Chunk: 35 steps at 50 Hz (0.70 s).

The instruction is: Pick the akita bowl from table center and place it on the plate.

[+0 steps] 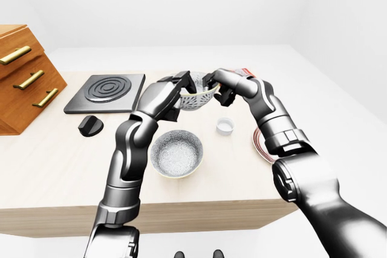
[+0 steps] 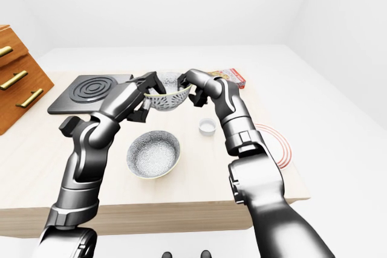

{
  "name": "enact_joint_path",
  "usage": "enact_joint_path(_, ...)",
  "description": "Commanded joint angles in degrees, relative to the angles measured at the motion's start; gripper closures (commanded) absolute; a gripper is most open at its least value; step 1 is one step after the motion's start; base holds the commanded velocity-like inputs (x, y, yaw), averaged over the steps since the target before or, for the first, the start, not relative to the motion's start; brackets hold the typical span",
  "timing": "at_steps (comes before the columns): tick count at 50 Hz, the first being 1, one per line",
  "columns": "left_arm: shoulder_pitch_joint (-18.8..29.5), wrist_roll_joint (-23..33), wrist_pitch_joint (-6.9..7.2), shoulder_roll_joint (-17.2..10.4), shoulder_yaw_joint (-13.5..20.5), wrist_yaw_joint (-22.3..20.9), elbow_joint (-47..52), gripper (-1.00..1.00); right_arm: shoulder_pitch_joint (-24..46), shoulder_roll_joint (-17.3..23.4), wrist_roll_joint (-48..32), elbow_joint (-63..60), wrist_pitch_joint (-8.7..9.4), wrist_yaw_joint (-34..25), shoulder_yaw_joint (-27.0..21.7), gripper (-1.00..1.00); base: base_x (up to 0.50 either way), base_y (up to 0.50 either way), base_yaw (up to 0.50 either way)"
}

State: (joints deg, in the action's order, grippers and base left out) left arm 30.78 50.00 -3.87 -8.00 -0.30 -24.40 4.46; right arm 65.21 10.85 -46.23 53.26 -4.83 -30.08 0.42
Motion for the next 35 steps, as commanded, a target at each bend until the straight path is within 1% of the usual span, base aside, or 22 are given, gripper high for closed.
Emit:
enact_joint_path(1, -0.11, 1.15, -1.13, 0.54, -0.09, 0.76, 0.56, 1.0, 1.08, -0.08, 4.42, 1.2, -0.17, 1.2, 0.59, 1.0, 0.0, 0.0, 0.0)
enact_joint_path(5, -0.17, 1.1, -1.13, 0.39, 0.07, 0.73, 0.66, 1.0, 0.9, -0.03, 4.44, 0.96, -0.17, 1.68, 0.57, 1.0, 0.0, 0.0, 0.0)
enact_joint_path(6, -0.24, 1.18, -1.13, 0.34, 0.11, 0.69, 0.77, 0.82, 0.61, 0.09, 4.39, 0.8, -0.17, 1.75, 0.6, 1.0, 0.0, 0.0, 0.0)
enact_joint_path(7, -0.1, 1.13, -1.13, 0.29, 0.21, 0.72, 0.63, 0.44, 0.59, 0.15, 4.37, 0.76, -0.17, 1.75, 0.59, 1.0, 0.0, 0.0, 0.0)
enact_joint_path(8, 0.12, 1.07, -1.13, 0.22, 0.34, 0.83, 0.45, -0.14, 0.62, 0.18, 4.4, 0.7, -0.17, 1.7, 0.54, 1.0, 0.0, 0.0, 0.0)
enact_joint_path(9, 0.45, 0.94, -1.03, 0.11, 0.49, 0.82, 0.28, -1.0, 0.66, 0.24, 4.47, 0.52, -0.17, 1.56, 0.48, 1.0, 0.0, 0.0, 0.0)
enact_joint_path(12, 1.23, 0.7, -0.58, -0.1, 0.65, 0.79, -0.3, -1.0, 0.47, 0.44, 4.61, -0.22, -0.17, 1.26, 0.35, 1.0, 0.0, 0.0, 0.0)
enact_joint_path(16, 1.01, 0.32, 1.09, 0.42, 0.51, -0.19, 1.23, -1.0, -0.94, 0.6, 4.79, -2.67, 0.33, 0.43, 0.26, 1.0, 0.0, 0.0, 0.0)
enact_joint_path(19, 1.35, -1.5, 2.37, 0.73, 0.94, -0.73, 1.54, -1.0, -2.26, 0.82, 4.81, -4.78, 0.86, -0.3, 0.15, 1.0, 0.0, 0.0, 0.0)
enact_joint_path(20, 1.52, -2.27, 2.35, 0.68, 1.11, -0.33, 1.64, -1.0, -2.74, 0.89, 4.85, -5.64, 1.13, -0.59, 0.08, 1.0, 0.0, 0.0, 0.0)
enact_joint_path(22, 1.79, -3.61, 1.74, 0.38, 1.3, 0.8, 1.51, -1.0, -3.32, 0.99, 4.94, -6.66, 1.46, -0.96, -0.04, 1.0, 0.0, 0.0, 0.0)
enact_joint_path(23, 1.78, -4.15, 1.91, 0.38, 1.38, 1.07, 1.69, -1.0, -3.21, 1.0, 5.0, -6.48, 1.46, -0.91, -0.07, 1.0, 0.0, 0.0, 0.0)
enact_joint_path(24, 1.7, -6.09, 3.31, 1.14, 2.1, 1.06, 2.93, -1.0, -2.38, 1.05, 5.19, -5.09, 1.21, -0.37, -0.22, 1.0, 0.0, 0.0, 0.0)
enact_joint_path(25, 1.74, -7.65, 4.39, 1.38, 2.43, 1.13, 3.64, -1.0, -1.9, 1.12, 5.35, -4.16, 1.02, 0.1, -0.3, 1.0, 0.0, 0.0, 0.0)
enact_joint_path(26, 2.2, -9.68, 6.31, 1.58, 3.28, 1.3, 3.93, -1.0, -1.61, 1.28, 5.48, -3.39, 0.76, 0.49, -0.35, 1.0, 0.0, 0.0, 0.0)
enact_joint_path(27, 2.69, -11.1, 7.3, 1.18, 3.76, 2.08, 3.62, -1.0, -1.41, 1.35, 5.61, -2.82, 0.63, 0.83, -0.38, 1.0, 0.0, 0.0, 0.0)
enact_joint_path(29, 4.23, -14.51, 8.12, -0.09, 6.3, 7.25, 2.11, -1.0, -1.38, 1.64, 5.9, -1.92, 0.32, 1.45, -0.47, 1.0, 0.0, 0.0, 0.0)
enact_joint_path(30, 5.62, -19.35, 8.87, 0.06, 9.42, 10.17, 0.73, -1.0, -1.77, 1.99, 6.04, -2.25, 0.24, 1.43, -0.58, 1.0, 0.0, 0.0, 0.0)
enact_joint_path(31, 5.58, -20.77, 8.87, -1.02, 8.61, 11.28, 0.63, -1.0, -1.83, 2.03, 6.09, -2.34, 0.29, 1.42, -0.53, 1.0, 0.0, 0.0, 0.0)
enact_joint_path(32, 5.72, -24.05, 8.87, -1.99, 10.09, 12.75, -1.33, -1.0, -2.32, 2.32, 6.6, -3.08, 0.72, 0.95, -0.92, 1.0, 0.0, 0.0, 0.0)
enact_joint_path(33, 6.78, -26.57, 8.87, -3.29, 10.28, 14.11, -5.0, -1.0, -2.53, 2.57, 6.69, -3.38, 0.8, 0.86, -0.92, 1.0, 0.0, 0.0, 0.0)
enact_joint_path(35, 8.34, -31.99, 8.87, -4.8, 10.69, 14.93, -10.91, -1.0, -2.68, 3.12, 6.85, -4.27, 1.12, 0.25, -1.03, 1.0, 0.0, 0.0, 0.0)
